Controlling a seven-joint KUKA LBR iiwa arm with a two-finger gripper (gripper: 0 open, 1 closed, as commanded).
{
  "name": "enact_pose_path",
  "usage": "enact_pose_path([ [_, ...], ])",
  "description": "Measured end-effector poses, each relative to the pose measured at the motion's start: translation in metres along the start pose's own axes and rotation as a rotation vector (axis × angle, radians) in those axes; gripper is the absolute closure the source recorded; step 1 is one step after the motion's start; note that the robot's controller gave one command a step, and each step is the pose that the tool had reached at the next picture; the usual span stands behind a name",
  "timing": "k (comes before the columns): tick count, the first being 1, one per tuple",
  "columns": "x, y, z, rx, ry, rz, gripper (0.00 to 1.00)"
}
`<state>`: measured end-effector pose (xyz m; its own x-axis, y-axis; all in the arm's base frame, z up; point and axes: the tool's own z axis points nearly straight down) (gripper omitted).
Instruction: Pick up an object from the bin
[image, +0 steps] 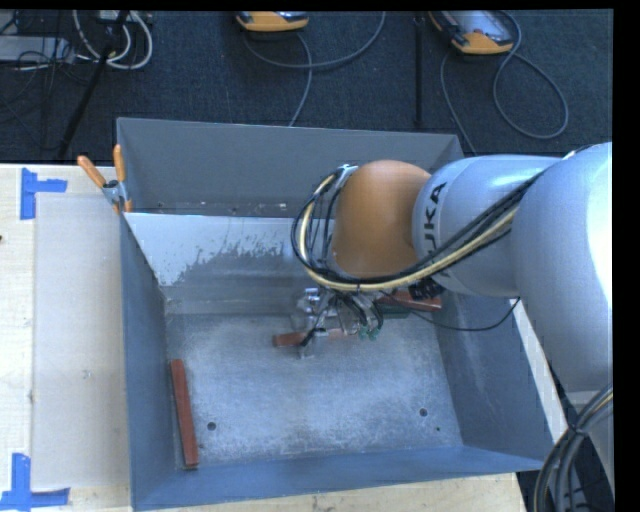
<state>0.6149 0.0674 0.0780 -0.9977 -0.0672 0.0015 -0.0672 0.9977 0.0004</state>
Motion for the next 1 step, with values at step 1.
enact_pose_path([
  [1, 0.0099, -0.0093, -0.154, 0.001, -0.012, -0.066, 1.0],
])
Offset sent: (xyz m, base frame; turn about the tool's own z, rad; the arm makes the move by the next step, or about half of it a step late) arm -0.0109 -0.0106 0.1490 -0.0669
